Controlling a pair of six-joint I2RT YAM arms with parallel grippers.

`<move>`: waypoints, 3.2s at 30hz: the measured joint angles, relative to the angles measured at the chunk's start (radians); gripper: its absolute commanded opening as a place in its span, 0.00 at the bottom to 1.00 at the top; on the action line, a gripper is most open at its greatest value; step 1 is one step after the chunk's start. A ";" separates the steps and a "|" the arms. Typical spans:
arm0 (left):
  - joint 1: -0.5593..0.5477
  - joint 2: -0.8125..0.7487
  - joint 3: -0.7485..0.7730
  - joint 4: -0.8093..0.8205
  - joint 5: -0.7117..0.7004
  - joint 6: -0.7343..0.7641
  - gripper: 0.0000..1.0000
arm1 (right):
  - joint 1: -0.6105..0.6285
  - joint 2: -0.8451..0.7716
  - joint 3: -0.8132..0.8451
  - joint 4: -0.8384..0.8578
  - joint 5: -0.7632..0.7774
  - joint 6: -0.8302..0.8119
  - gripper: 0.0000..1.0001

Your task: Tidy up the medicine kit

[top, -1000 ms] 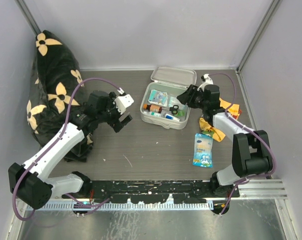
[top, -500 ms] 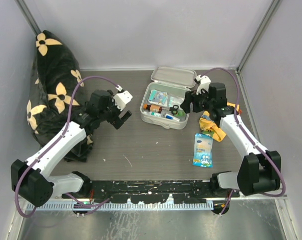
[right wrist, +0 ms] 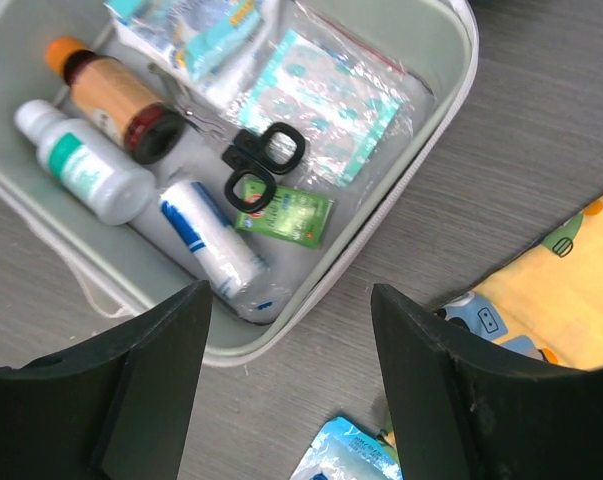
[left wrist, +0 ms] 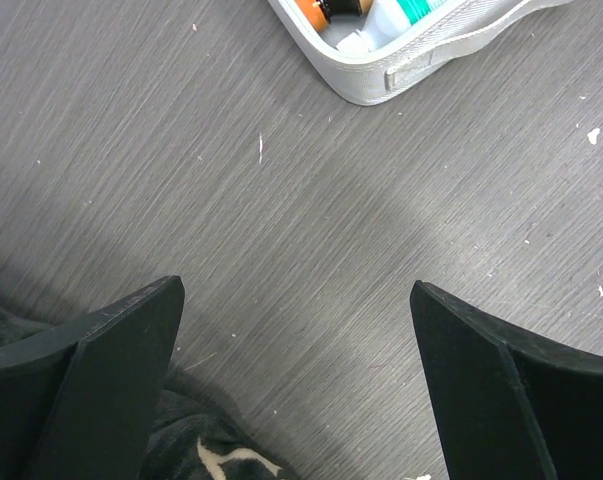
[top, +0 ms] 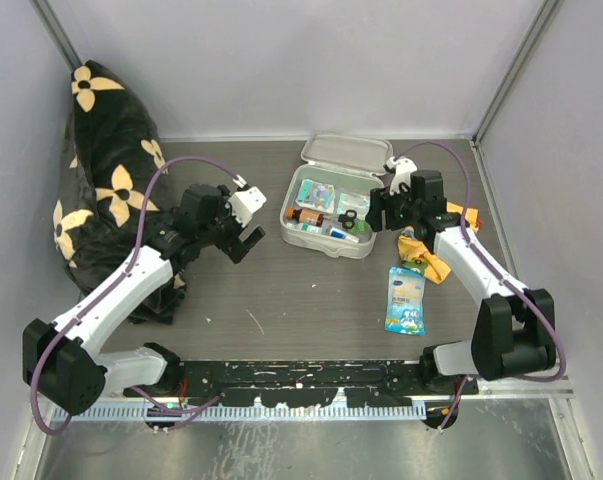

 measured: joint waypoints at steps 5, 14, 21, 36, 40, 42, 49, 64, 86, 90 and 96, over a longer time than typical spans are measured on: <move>0.000 -0.028 -0.029 0.004 0.012 0.001 0.98 | 0.010 0.098 0.000 0.023 0.070 0.022 0.68; 0.000 -0.050 -0.050 0.030 0.023 0.005 0.98 | 0.088 0.126 -0.003 0.029 0.116 0.008 0.58; 0.000 -0.054 -0.055 0.049 0.023 0.006 0.98 | 0.180 0.123 -0.064 0.041 0.130 -0.057 0.54; 0.000 -0.058 -0.066 0.056 0.022 0.017 0.98 | 0.288 0.090 -0.097 -0.115 -0.076 -0.240 0.56; 0.000 -0.058 -0.066 0.056 0.022 0.027 0.98 | 0.289 0.045 -0.097 -0.175 -0.111 -0.295 0.60; 0.000 -0.058 -0.066 0.056 0.022 0.028 0.98 | 0.289 0.004 -0.097 -0.204 -0.108 -0.324 0.62; 0.000 -0.057 -0.066 0.059 0.045 0.032 0.98 | 0.265 -0.118 -0.092 -0.273 -0.072 -0.380 0.64; -0.029 0.338 0.186 0.116 0.125 -0.058 0.91 | 0.108 -0.193 -0.061 -0.401 0.106 -0.322 0.67; -0.041 0.661 0.296 0.240 0.030 -0.311 0.18 | 0.094 0.031 -0.051 -0.311 0.084 -0.212 0.69; -0.039 0.568 0.169 0.282 -0.018 -0.337 0.14 | 0.089 0.101 -0.038 -0.293 0.029 -0.179 0.69; -0.012 0.407 -0.006 0.278 -0.027 -0.371 0.25 | 0.084 0.241 0.066 -0.306 -0.090 -0.163 0.65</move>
